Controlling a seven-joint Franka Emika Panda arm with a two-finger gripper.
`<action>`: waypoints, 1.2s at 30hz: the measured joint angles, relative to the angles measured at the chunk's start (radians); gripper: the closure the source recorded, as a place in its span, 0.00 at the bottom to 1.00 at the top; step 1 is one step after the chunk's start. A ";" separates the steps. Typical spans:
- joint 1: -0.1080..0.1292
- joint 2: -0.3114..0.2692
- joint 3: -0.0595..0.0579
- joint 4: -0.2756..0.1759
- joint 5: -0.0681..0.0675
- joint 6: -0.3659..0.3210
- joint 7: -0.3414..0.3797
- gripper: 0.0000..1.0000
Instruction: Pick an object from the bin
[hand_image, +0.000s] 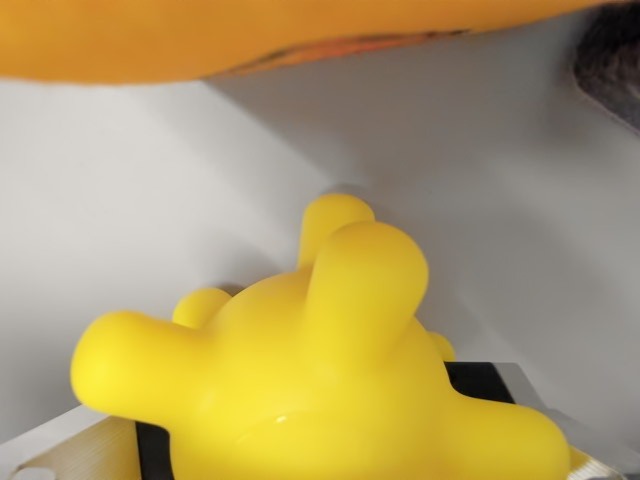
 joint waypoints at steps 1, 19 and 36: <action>0.000 -0.003 0.001 -0.001 0.000 -0.003 0.000 1.00; -0.013 -0.132 0.018 -0.035 0.014 -0.101 -0.009 1.00; -0.019 -0.278 0.030 -0.047 0.044 -0.236 -0.029 1.00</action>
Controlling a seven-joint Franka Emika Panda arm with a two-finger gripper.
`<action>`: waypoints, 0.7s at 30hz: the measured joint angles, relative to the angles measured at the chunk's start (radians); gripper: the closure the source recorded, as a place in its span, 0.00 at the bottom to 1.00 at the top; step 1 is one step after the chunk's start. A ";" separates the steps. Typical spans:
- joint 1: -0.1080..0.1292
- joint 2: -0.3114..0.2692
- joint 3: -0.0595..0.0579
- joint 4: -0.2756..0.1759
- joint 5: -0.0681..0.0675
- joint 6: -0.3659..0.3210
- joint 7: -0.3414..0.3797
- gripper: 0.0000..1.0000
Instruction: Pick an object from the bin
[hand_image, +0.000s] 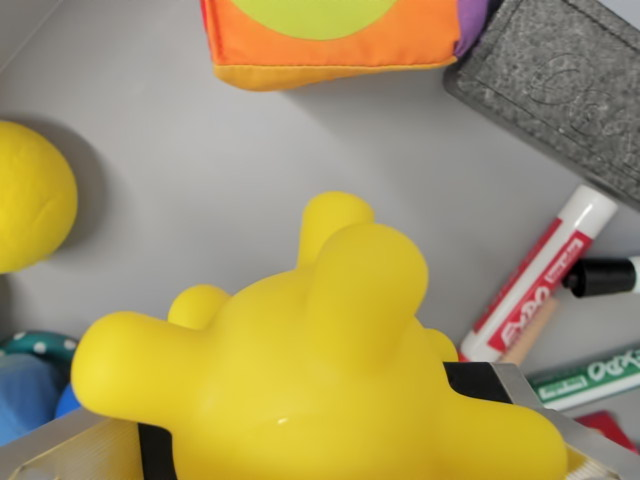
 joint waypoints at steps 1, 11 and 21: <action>0.000 -0.010 0.000 0.000 0.002 -0.010 -0.002 1.00; 0.000 -0.087 0.002 0.011 0.018 -0.100 -0.013 1.00; 0.001 -0.149 0.002 0.038 0.032 -0.190 -0.022 1.00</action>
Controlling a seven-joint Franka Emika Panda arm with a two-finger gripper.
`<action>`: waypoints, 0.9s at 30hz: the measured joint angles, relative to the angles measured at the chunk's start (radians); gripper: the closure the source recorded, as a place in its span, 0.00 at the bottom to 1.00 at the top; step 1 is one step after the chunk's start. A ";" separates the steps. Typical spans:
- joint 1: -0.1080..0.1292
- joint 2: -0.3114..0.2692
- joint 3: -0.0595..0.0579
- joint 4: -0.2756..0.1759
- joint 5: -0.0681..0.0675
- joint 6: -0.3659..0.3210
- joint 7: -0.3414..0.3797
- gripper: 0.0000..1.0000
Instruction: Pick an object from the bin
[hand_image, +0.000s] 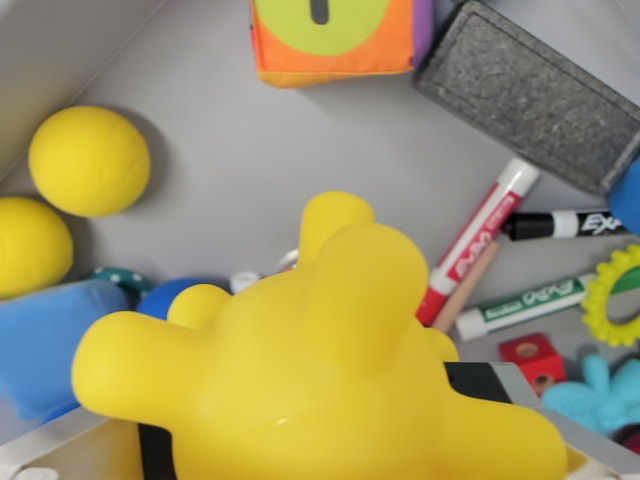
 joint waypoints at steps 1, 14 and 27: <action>0.000 -0.005 0.000 0.003 0.001 -0.008 -0.001 1.00; 0.001 -0.057 0.000 0.042 0.009 -0.101 -0.006 1.00; 0.001 -0.081 0.000 0.070 0.013 -0.155 -0.009 1.00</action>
